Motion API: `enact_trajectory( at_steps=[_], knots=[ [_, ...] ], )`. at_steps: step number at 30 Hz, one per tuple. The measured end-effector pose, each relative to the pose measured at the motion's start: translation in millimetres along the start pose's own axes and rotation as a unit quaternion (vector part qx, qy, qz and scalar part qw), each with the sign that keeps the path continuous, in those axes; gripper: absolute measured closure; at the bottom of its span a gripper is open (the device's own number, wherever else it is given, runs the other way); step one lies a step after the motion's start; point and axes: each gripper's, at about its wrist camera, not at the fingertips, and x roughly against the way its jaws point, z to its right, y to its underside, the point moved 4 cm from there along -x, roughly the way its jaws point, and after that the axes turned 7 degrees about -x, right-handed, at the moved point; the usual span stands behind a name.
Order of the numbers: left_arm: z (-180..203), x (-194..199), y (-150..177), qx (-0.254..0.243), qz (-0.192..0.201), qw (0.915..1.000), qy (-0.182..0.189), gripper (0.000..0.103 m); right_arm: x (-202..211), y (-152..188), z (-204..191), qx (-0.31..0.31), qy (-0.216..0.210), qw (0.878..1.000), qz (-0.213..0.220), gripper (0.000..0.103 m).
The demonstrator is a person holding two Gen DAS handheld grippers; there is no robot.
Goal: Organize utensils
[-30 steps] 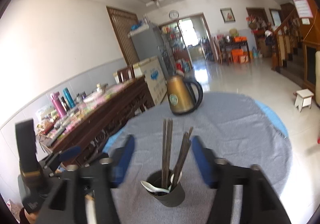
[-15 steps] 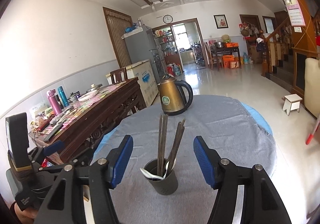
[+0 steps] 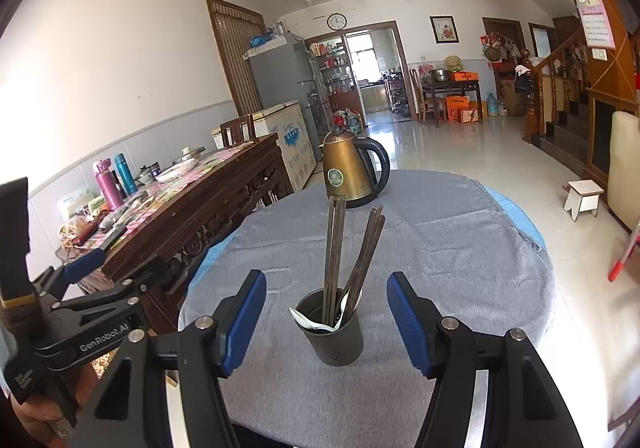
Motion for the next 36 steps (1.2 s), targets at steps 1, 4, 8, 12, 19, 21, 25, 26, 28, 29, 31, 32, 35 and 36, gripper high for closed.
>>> enact_trajectory(
  at_steps=[1,4,8,12,19,21,25,26,28,29,31,32,35,36],
  knots=[
    [-0.8,1.2,-0.3,0.001,0.001,1.0000,-0.001,0.007,2.2,-0.9,-0.8,0.002,0.003,1.000,0.004,0.036],
    [-3.0,4.6,-1.7,0.006,0.002,1.0000,0.001,0.007,11.1,-5.5,-1.2,0.000,0.005,1.000,0.017,0.036],
    [-6.3,8.9,-2.7,0.014,0.005,0.9999,-0.003,0.007,13.8,-9.0,-5.1,-0.003,0.018,1.000,0.020,0.036],
    [-9.3,13.2,-3.6,0.020,0.009,0.9997,-0.009,0.007,14.3,-7.5,-4.0,-0.015,0.043,0.999,0.021,0.036],
    [-12.9,16.7,-3.2,0.030,0.013,0.9994,-0.011,0.007,17.4,-4.4,-6.1,-0.022,0.077,0.996,0.028,0.036],
    [-12.7,17.5,-3.0,0.030,0.013,0.9994,-0.011,0.007,15.4,-2.3,-8.6,-0.023,0.078,0.996,0.024,0.036],
    [-12.6,18.6,-3.0,0.030,0.013,0.9994,-0.011,0.007,13.9,1.9,-17.5,-0.013,0.077,0.997,0.022,0.036],
    [-12.9,18.9,-2.9,0.031,0.013,0.9994,-0.011,0.007,14.3,2.4,-19.9,-0.009,0.077,0.997,0.023,0.036],
    [-14.8,18.6,-1.9,0.034,0.014,0.9993,-0.012,0.007,14.2,2.2,-22.0,-0.004,0.081,0.996,0.027,0.036],
    [-15.1,18.7,-1.8,0.035,0.014,0.9992,-0.012,0.007,13.5,2.2,-22.4,-0.004,0.081,0.996,0.026,0.036],
    [-16.2,19.2,-1.6,0.037,0.014,0.9991,-0.013,0.007,12.2,2.4,-21.6,-0.007,0.080,0.997,0.022,0.036],
    [-16.8,19.6,-1.5,0.038,0.014,0.9991,-0.013,0.007,11.1,2.4,-20.8,-0.008,0.080,0.997,0.021,0.036],
    [-16.9,19.8,-1.5,0.038,0.015,0.9991,-0.013,0.007,8.7,3.0,-21.7,-0.005,0.080,0.997,0.017,0.036],
    [-16.5,19.8,-1.5,0.038,0.015,0.9991,-0.013,0.007,8.0,3.4,-22.2,-0.004,0.080,0.997,0.017,0.036]
  ],
)
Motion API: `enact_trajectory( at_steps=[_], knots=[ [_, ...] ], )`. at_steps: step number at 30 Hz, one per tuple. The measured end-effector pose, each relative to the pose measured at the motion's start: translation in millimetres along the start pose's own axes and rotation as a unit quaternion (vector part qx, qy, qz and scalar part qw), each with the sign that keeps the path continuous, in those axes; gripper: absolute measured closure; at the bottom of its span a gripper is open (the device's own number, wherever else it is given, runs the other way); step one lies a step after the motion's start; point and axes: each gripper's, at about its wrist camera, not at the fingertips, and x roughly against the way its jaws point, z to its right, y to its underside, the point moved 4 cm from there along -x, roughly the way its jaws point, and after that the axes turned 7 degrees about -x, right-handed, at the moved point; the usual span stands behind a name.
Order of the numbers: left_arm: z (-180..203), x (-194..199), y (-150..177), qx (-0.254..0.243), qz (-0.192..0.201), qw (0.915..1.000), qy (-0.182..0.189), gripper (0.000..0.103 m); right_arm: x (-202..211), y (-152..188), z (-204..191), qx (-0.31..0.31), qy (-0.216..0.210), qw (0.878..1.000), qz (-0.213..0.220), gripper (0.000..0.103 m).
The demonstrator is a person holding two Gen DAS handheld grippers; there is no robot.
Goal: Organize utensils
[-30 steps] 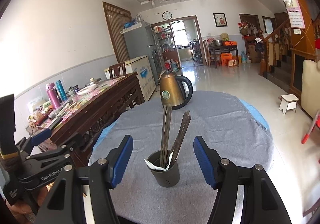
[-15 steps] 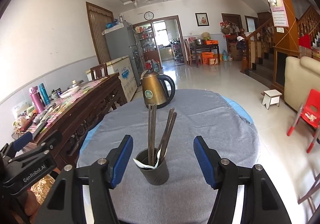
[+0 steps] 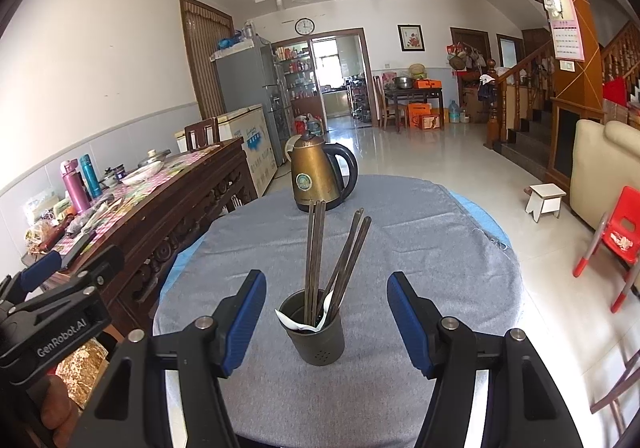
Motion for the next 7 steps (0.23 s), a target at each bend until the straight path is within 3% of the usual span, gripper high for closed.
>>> enact_trajectory(
  at_steps=[7],
  knots=[
    [1.0,-3.7,0.2,-0.002,0.003,1.0000,0.008,0.007,-5.5,0.1,1.8,-0.002,0.000,1.000,-0.004,0.036]
  ],
)
